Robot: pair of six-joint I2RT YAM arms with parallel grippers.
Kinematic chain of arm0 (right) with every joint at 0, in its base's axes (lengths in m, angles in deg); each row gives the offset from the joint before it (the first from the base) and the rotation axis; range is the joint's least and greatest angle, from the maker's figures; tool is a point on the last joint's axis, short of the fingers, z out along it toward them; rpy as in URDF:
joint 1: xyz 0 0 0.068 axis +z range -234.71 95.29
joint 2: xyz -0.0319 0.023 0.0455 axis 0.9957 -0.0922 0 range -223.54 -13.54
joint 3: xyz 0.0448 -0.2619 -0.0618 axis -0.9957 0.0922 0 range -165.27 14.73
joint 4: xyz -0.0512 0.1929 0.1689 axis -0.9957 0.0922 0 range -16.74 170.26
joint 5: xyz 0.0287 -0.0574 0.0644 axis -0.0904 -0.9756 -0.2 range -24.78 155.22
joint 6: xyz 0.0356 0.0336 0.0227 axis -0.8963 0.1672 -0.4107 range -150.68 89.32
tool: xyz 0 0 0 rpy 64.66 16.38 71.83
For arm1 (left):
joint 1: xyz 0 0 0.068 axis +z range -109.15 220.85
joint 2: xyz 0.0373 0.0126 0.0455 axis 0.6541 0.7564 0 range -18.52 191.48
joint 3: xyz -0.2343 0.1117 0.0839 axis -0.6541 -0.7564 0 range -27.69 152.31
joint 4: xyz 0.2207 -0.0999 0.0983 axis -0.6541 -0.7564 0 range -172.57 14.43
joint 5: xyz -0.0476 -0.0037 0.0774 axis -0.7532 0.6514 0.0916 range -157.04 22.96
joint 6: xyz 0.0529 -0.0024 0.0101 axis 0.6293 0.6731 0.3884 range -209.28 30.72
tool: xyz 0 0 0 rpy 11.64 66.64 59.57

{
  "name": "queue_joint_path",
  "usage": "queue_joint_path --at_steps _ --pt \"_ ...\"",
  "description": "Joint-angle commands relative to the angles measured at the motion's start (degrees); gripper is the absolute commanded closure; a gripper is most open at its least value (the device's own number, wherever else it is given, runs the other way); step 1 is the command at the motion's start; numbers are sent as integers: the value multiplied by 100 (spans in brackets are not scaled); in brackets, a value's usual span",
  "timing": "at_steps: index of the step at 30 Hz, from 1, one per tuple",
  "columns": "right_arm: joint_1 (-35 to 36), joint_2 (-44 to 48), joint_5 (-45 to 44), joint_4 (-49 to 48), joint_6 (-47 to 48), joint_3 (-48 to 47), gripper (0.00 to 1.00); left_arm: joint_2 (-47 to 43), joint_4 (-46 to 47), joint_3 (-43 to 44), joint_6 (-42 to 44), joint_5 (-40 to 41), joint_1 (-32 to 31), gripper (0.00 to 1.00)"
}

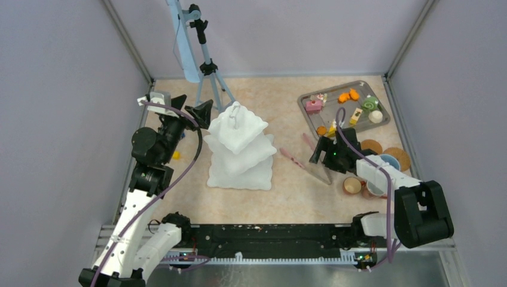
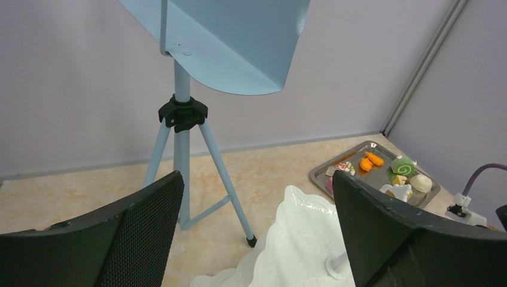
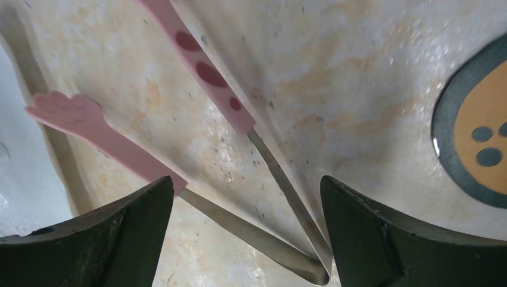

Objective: Serve the afternoon tea

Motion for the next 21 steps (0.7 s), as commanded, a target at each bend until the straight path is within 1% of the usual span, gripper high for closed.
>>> queue_joint_path --at_steps 1,3,5,9,14,15,18,21 --pt "26 391 656 -369 -123 374 8 -141 331 -82 -30 41 -20 1" --pt "38 605 1052 -541 -139 559 7 -159 337 -90 -54 0 -20 1" --pt "180 803 1209 -519 -90 636 7 -162 339 -91 -72 -16 -25 1" --pt "1051 1141 210 -142 -75 562 6 -209 331 -110 -106 -7 -33 1" --pt "1958 839 -384 -288 -462 470 6 -240 314 -121 -140 37 -57 1" --pt "2130 757 -651 -302 -463 444 6 -251 306 -119 -123 57 -75 1" --pt "2452 757 -1361 -319 -196 443 6 -260 280 -120 -62 140 -158 1" --pt "2507 856 -1746 -855 364 702 5 -274 270 -116 -60 135 -194 1"
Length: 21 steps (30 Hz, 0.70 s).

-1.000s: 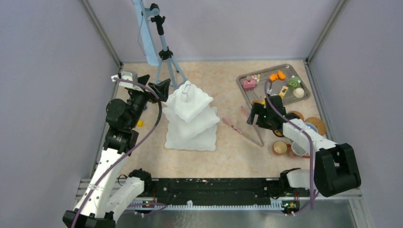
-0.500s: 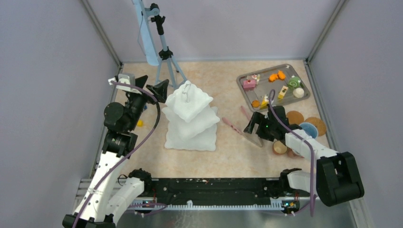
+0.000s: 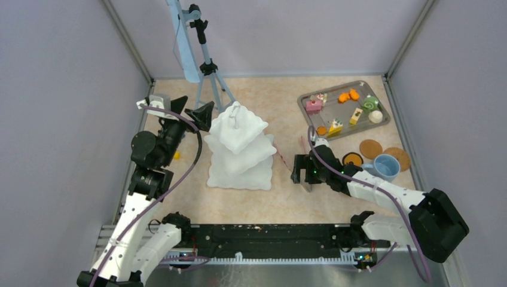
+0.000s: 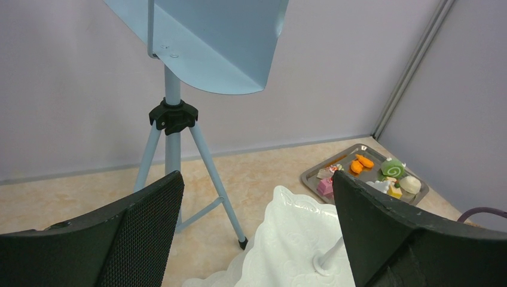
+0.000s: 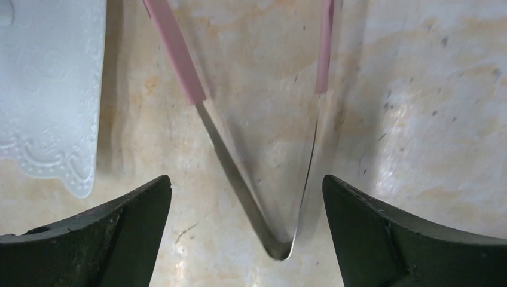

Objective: Serve the afternoon tea

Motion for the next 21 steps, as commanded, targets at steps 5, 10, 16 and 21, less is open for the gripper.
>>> queue_joint_path --at_steps 5,10,16,21 --pt "602 -140 -1626 -1750 1087 132 4 -149 229 -63 -42 47 -56 1" --pt "728 -695 -2012 -2376 910 184 4 -243 221 -73 28 118 -135 1" --pt "1148 -989 -2355 -2936 993 608 5 -318 211 -107 84 192 -246 1" --pt "1428 -843 -2621 -3126 901 861 5 -341 227 -129 50 152 -264 1"
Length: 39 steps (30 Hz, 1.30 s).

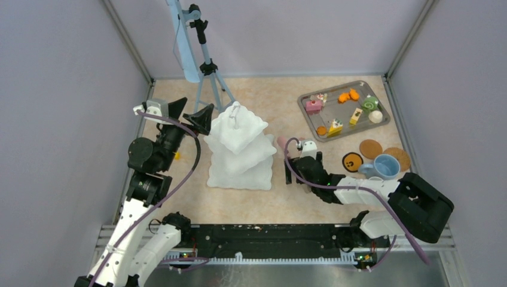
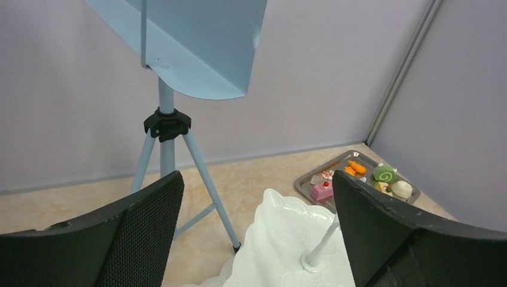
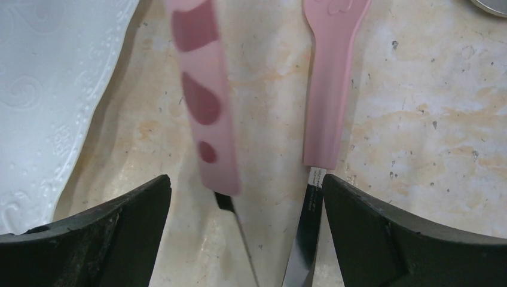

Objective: Serve the afternoon tea

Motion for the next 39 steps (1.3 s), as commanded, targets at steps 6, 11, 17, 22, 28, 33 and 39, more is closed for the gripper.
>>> queue_joint_path --at_steps 6,11,17,22,28,33,39 --pt "207 711 -615 446 -232 -79 5 -132 232 -99 2 75 -83 1" --pt "210 1292 -669 574 -424 31 2 -160 248 -106 -68 -29 -131 1" --pt "206 1508 -865 920 -888 141 11 -179 248 -110 -95 -92 -201 1" --pt "205 1526 -554 863 -808 234 5 -179 248 -105 -100 -116 -208 1" --pt "212 1401 577 -1199 219 1075 1 -145 272 -113 -138 -198 -210 1" --pt "210 1117 778 -2472 731 1490 1 -119 287 -121 -163 -245 -218 1" --pt "209 888 1144 -3222 907 1746 1 -112 309 -133 -158 -257 -222 1"
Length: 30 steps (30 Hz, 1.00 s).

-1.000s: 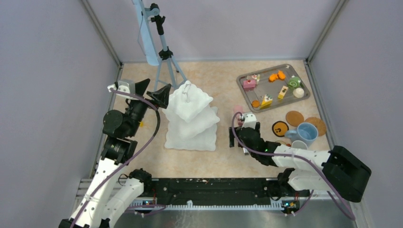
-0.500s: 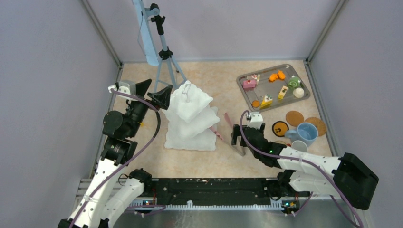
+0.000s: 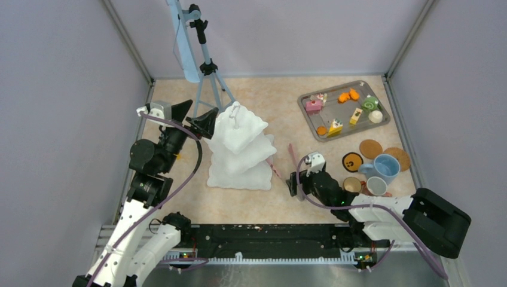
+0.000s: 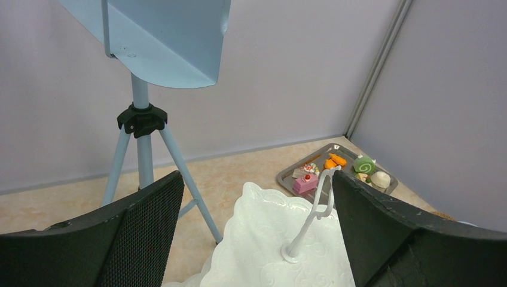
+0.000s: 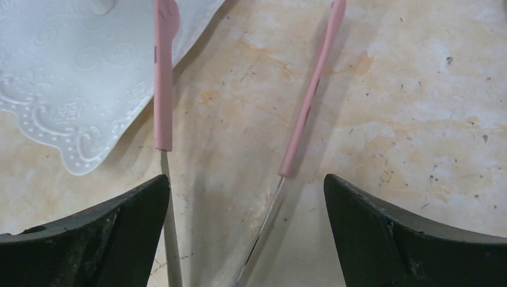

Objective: Serve the afternoon tea

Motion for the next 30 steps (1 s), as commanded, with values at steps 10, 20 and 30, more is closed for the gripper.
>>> queue_joint_path --at_steps 10,20,30 --pt "55 780 295 -582 -694 435 1 97 307 -44 -50 -82 -64 1" --pt "388 -441 60 -1633 -510 523 3 192 322 -55 -104 -145 -66 1" --pt "1239 -2741 -1241 -2880 -371 7 4 219 317 -53 -72 -109 -74 1"
